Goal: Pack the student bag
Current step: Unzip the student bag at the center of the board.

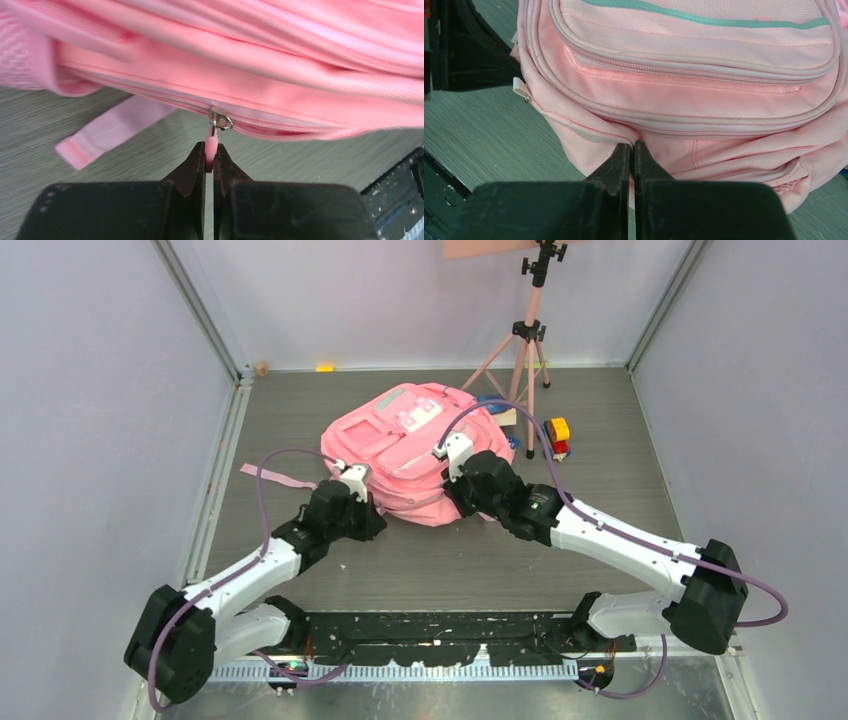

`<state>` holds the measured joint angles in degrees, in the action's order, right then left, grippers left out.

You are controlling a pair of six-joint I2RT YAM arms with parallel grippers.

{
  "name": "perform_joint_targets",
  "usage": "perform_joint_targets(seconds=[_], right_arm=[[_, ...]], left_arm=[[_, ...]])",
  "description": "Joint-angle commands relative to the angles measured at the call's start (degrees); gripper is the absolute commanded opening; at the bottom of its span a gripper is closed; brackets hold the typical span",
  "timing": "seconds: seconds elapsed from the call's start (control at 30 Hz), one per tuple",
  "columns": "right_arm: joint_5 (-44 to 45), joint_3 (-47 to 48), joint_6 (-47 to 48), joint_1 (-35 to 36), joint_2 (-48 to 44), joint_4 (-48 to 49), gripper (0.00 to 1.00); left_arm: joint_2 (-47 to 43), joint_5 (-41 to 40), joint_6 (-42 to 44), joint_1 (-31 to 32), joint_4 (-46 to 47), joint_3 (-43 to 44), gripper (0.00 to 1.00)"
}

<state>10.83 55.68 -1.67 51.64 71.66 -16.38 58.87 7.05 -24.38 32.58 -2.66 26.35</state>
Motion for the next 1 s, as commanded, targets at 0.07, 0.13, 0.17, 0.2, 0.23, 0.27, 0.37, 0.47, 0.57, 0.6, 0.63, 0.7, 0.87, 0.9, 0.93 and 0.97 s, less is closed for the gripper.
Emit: perform_joint_targets(seconds=[0.07,0.13,0.17,0.2,0.23,0.27,0.37,0.47,0.57,0.6,0.63,0.7,0.87,0.9,0.93,0.97], right_arm=[[0.53,1.3,-2.64,0.13,-3.95,0.08,0.01],[0.28,1.28,-2.82,0.17,-3.96,-0.16,0.01],[0.03,1.27,-2.99,0.15,-4.02,-0.39,0.01],[-0.08,1.27,-3.12,0.18,-4.04,-0.44,0.01],[-0.21,1.27,-3.26,0.2,-4.0,-0.52,0.01],[-0.4,1.27,-3.3,0.21,-3.95,-0.57,0.01],[-0.64,1.28,-3.57,0.41,-3.63,-0.6,0.01],[-0.69,1.54,-3.73,0.78,-3.04,-0.84,0.01],[-0.54,2.14,-3.85,0.95,-2.69,-1.21,0.0],[-0.41,2.19,-3.91,1.04,-2.6,-1.22,0.01],[-0.35,2.23,-3.93,1.07,-2.59,-1.25,0.01],[0.03,2.31,-4.07,1.18,-2.46,-1.26,0.01],[1.63,1.97,-4.87,1.27,-2.58,-0.34,0.01],[2.06,1.78,-4.89,1.27,-2.71,-0.2,0.01],[2.25,1.66,-4.91,1.27,-2.92,0.09,0.01],[2.57,1.6,-4.81,1.27,-3.01,0.24,0.01]], left_arm=[[5.01,2.61,0.74,-7.78,-2.38,4.28,0.0],[6.47,2.59,0.83,-9.9,-2.39,5.15,0.0],[7.15,2.68,0.9,-11.03,-2.16,5.45,0.0],[7.82,2.85,1.03,-12.02,-2.08,5.7,0.0],[8.53,3.04,1.08,-13.08,-1.89,6.02,0.0],[9.29,3.25,1.17,-14.02,-1.52,6.22,0.0],[11.2,3.43,1.18,-16.39,-0.11,6.63,0.0],[13.37,3.57,1.33,-18.19,1.15,6.89,0.0],[14.99,4.66,1.0,-19.83,2.24,6.92,0.0],[15.4,5.4,0.66,-20.38,2.3,6.97,0.0],[15.67,6.24,0.58,-20.69,2.31,7.09,0.0],[16.07,6.88,0.25,-20.92,2.32,7.43,0.0],[13.61,7.36,-1.02,-20.98,-3.47,9.35,0.45],[12.44,7.32,-1.22,-20.95,-5.24,9.94,0.6],[11.21,7.01,-1.34,-20.97,-7.4,10.48,0.68],[9.52,6.12,-1.44,-20.98,-9.61,11.07,0.73]])
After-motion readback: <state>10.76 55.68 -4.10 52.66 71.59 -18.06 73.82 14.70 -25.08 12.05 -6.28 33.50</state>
